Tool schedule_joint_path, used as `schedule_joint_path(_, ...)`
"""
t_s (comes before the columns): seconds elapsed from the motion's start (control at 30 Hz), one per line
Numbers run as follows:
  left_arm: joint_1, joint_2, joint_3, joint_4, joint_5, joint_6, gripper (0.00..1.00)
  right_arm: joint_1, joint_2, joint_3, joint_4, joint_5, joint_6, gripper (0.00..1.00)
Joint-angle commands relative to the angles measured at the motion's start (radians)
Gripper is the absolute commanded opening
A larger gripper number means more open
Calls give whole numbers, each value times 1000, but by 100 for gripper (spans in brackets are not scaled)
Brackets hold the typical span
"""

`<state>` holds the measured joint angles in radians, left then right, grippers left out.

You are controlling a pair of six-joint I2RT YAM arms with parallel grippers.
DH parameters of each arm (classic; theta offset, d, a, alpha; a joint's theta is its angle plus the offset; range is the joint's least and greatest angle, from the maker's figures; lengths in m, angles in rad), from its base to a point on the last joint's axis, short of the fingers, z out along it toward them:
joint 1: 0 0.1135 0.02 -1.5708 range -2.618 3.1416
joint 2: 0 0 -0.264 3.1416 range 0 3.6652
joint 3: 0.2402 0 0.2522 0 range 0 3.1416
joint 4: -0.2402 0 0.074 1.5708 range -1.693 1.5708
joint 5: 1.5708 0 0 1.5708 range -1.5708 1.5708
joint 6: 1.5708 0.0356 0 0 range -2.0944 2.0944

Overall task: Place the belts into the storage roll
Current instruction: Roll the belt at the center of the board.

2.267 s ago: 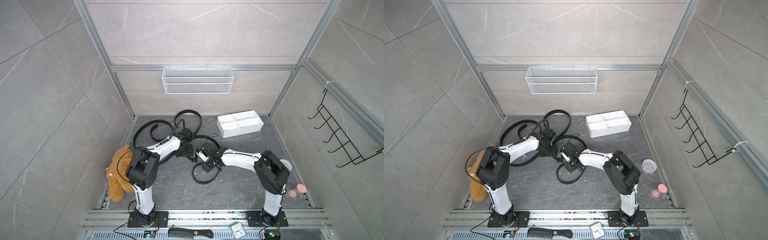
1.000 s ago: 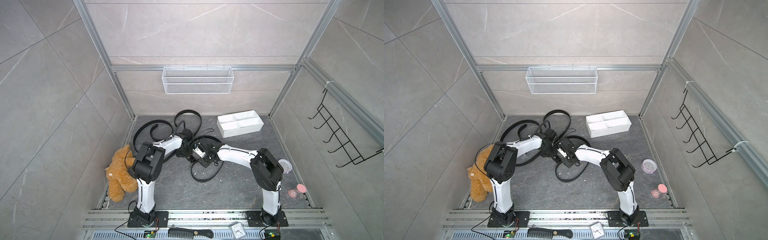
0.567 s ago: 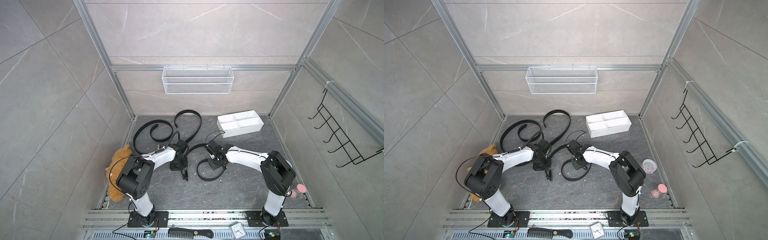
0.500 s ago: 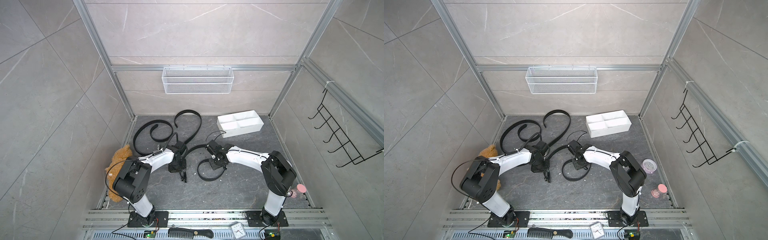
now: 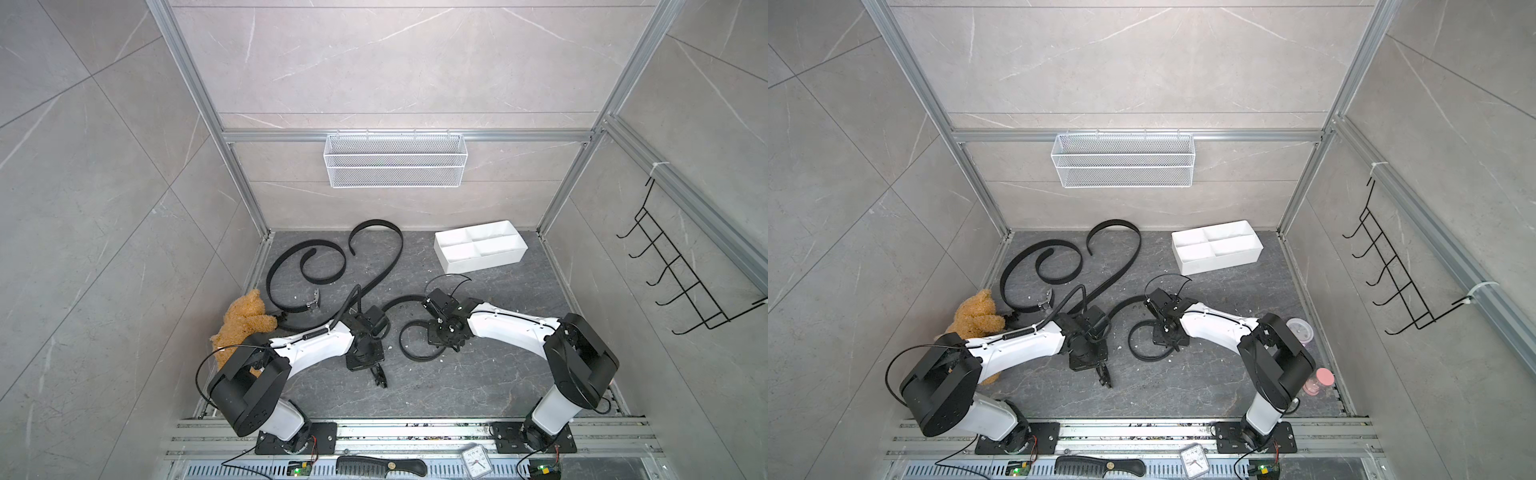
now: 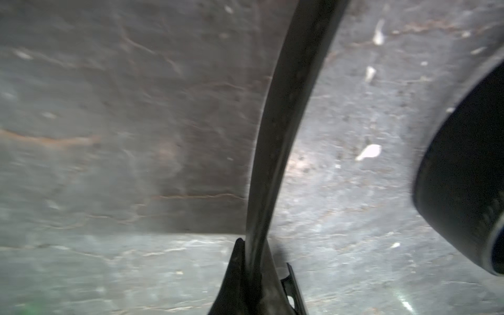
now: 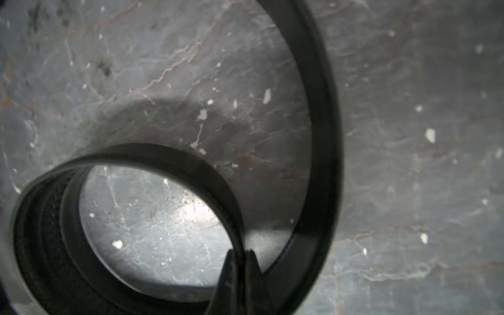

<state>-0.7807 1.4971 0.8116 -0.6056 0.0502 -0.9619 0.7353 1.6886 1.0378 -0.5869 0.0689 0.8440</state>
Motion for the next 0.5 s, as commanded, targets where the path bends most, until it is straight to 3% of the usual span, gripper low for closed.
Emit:
schedule_joint_path(0.0,-27,3,1,80,-30,-162,0,-2,8,33,36,53,102,0)
schedule_joint_path(0.4,-190,129,31,280,21,-410,0,-86,276,284,72,3,125,0)
schedule_joint_path(0.47,-213,173,68,349,56,-421,12,-86,287,299,71,-9,118,0)
